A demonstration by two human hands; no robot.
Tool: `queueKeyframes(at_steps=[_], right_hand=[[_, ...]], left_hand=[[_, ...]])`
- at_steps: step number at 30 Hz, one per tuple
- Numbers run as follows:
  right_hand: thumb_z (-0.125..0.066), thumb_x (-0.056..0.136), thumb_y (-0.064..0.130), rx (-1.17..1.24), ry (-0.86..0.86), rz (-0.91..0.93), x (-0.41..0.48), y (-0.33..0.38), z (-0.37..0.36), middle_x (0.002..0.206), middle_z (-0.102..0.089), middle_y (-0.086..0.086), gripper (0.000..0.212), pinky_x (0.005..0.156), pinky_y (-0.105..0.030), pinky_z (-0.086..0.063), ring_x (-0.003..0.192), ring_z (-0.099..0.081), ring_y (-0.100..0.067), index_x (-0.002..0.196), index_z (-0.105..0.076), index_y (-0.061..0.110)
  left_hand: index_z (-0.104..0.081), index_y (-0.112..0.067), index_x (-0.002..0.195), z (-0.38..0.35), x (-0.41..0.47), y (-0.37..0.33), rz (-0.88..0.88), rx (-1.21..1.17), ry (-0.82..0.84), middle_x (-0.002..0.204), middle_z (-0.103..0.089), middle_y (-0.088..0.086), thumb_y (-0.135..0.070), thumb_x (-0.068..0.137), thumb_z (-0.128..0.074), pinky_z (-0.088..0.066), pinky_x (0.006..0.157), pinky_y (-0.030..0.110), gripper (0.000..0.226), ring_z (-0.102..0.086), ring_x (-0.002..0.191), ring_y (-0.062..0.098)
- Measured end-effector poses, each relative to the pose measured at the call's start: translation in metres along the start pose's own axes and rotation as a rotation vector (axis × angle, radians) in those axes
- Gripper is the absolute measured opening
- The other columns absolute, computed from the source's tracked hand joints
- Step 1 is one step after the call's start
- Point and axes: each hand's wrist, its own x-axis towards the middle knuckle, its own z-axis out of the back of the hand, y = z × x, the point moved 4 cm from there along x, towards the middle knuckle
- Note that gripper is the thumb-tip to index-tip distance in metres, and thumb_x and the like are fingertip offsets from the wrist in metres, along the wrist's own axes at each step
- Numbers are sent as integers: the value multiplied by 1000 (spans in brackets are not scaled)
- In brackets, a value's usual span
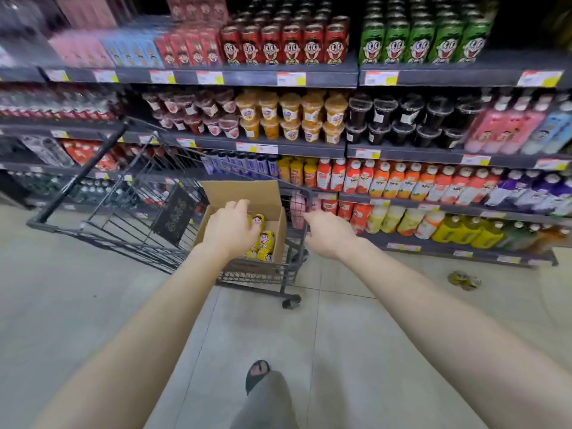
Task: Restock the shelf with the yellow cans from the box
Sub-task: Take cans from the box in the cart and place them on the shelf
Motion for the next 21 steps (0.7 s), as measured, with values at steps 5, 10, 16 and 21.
queueKeyframes(at_steps=[5,10,16,21], right_hand=[[-53,90,20,-10,49,-1,60,57,-25,130,-61,-12,39,84,-40,-54,114,-61,-36,129,-58,13],[-52,88,19,-39,125,-60,147,115,-69,134,-59,-12,44,91,-45,-54,118,-60,-34,131,-56,11],[-57,97,29,-60,240,-215,227,156,-112,124,-63,-14,24,83,-37,-51,108,-64,-33,111,-60,9],[-54,98,32,2,264,-317,267,155,-127,124,-64,-13,39,90,-40,-54,104,-64,-31,129,-56,8]], left_hand=[[-42,-14,151,-4,29,86,43,-1,28,141,-54,16,-39,98,-53,-47,100,46,60,-57,124,38],[-48,-14,143,-21,88,170,24,-45,47,132,-58,16,-39,99,-53,-48,96,45,51,-59,117,39],[-47,-10,141,-47,153,238,-41,-30,199,132,-57,16,-40,101,-50,-47,93,44,50,-58,119,38],[-48,-9,140,-63,208,261,-57,-49,270,134,-56,17,-36,101,-51,-45,97,44,48,-56,122,38]])
